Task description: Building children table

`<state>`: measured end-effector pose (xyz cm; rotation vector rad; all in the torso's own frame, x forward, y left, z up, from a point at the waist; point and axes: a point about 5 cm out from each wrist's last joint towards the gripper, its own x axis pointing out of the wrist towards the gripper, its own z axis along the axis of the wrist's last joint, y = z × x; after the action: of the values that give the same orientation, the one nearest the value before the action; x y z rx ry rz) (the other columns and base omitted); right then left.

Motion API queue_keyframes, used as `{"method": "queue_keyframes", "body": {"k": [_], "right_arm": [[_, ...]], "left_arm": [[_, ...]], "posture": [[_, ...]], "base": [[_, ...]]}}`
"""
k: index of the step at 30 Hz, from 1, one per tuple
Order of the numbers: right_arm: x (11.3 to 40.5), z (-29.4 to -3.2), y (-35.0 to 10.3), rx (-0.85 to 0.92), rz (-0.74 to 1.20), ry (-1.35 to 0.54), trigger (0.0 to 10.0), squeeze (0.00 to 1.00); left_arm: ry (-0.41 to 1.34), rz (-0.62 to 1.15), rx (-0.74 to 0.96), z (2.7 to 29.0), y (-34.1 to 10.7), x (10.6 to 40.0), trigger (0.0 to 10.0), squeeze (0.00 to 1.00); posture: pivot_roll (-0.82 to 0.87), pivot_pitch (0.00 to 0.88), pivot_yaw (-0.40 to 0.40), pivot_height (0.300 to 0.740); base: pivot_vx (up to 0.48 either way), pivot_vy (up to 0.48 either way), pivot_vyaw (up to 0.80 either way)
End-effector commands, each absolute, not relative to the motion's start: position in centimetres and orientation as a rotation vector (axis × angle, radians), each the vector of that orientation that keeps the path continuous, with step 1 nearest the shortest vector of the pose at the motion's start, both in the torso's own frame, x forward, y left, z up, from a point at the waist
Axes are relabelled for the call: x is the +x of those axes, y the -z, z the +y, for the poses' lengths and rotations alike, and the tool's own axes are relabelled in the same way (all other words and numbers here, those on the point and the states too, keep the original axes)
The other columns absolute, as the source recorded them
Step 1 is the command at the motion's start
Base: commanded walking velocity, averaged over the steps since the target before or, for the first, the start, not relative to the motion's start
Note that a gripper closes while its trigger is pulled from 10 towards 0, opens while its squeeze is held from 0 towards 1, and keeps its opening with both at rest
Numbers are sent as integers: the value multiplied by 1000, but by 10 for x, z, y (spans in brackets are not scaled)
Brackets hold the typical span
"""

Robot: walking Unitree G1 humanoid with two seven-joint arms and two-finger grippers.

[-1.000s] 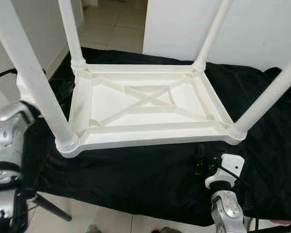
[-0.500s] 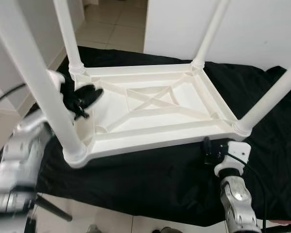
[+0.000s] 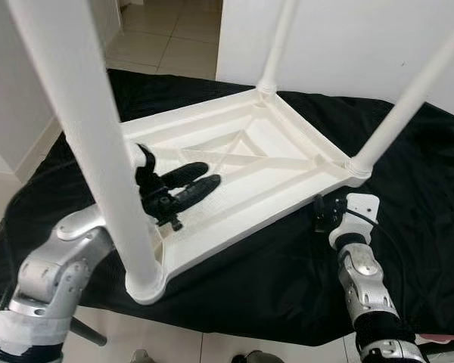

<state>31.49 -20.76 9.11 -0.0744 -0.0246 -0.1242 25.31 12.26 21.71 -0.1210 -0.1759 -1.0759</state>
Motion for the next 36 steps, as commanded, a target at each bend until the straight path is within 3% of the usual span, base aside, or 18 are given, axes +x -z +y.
{"method": "queue_keyframes", "body": {"k": [1,11,16,20,23,24,29,32,36], "right_arm": [[319,-200,-83,-91,17,89,10000,0],[339,-175,-89,-11,5,49,10000,0],[345,-137,-99,129,-57,-175,10000,0],[341,-123,-97,161,-60,-313,10000,0],[339,-126,-94,157,-65,-334,10000,0],[339,-151,-93,145,-76,-195,10000,0],[337,-178,-94,152,-101,-37,10000,0],[331,-204,-99,136,-150,96,10000,0],[323,-215,-112,147,-225,60,10000,0]], "left_arm": [[1095,-169,-137,111,-218,249,10000,0],[1203,-135,-204,83,-220,232,10000,0],[1326,-114,-246,60,-222,221,10000,0],[1383,-99,-269,50,-222,214,10000,0],[1412,-76,-288,45,-223,209,10000,0],[1385,-84,-264,46,-223,213,10000,0],[1345,-88,-219,51,-222,220,10000,0],[1266,-91,-141,64,-219,234,10000,0],[1165,-52,-33,94,-212,253,10000,0]], "posture": [[26,63,-62,740],[1,50,-27,740],[-18,49,-5,740],[-23,49,4,740],[-23,49,6,740],[-19,47,3,740],[-16,46,2,740],[-15,48,4,740],[-19,51,8,740]], "base": [[0,0,0],[0,0,0],[0,0,0],[0,0,0],[0,0,0],[0,0,0],[0,0,0],[0,0,0],[0,0,0]]}}
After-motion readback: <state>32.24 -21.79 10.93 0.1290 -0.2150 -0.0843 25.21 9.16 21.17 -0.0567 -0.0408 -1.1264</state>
